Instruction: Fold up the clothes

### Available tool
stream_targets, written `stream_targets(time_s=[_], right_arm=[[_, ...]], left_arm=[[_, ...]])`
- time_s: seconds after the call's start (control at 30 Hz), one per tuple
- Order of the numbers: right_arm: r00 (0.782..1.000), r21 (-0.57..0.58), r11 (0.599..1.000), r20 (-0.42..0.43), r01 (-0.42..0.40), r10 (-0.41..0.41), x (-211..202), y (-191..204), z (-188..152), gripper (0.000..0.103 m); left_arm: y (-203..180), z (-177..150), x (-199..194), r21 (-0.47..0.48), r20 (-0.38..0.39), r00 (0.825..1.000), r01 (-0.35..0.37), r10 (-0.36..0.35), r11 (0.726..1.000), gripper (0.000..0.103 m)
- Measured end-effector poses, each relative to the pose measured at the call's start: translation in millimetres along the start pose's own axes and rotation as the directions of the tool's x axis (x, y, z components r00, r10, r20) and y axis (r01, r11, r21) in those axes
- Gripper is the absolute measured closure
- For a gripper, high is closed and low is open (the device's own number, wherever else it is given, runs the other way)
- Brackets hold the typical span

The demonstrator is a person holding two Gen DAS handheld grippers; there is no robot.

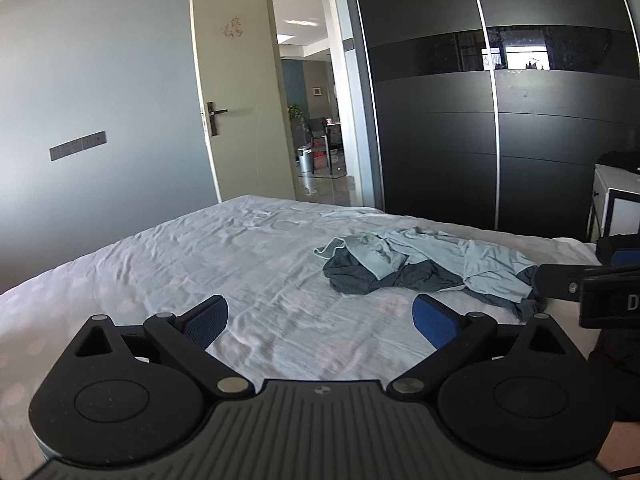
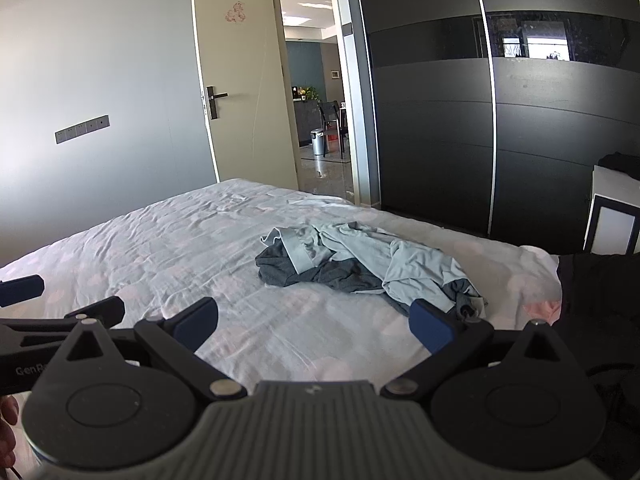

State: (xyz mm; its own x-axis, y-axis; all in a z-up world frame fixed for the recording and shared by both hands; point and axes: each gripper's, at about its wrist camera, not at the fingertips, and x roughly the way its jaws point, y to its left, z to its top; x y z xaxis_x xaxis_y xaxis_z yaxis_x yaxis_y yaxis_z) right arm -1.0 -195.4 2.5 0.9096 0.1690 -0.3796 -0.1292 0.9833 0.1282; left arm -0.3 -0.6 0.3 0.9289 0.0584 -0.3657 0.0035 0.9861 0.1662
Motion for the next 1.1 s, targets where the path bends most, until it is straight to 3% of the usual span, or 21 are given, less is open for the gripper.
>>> stream_targets(time_s=[0.33,0.6,1.1], right_arm=[[1.000,-0.011,1.000,-0.015,-0.004,0.004,1.5,2.0,-2.4,0.001],[1.000,-0.002,1.000,-0.019,-0.009,0.009,-1.4,1.7,-3.7,0.001],[0.999,0.011,1.000,-0.033,0.001,-0.001,2.1,-5.6,-3.1,0.001]], left_arm=[[-4.8,2.1,-3.4,0.016,0.026,0.999,0.035,-0.036,0.999,0.000],[-1.7,5.8,-8.3,-0.014,0.057,0.998,0.013,-0.012,1.000,0.000],[-1.0,2.4,-4.7,-0.017,0.006,0.996,0.088,-0.088,0.996,0.000]])
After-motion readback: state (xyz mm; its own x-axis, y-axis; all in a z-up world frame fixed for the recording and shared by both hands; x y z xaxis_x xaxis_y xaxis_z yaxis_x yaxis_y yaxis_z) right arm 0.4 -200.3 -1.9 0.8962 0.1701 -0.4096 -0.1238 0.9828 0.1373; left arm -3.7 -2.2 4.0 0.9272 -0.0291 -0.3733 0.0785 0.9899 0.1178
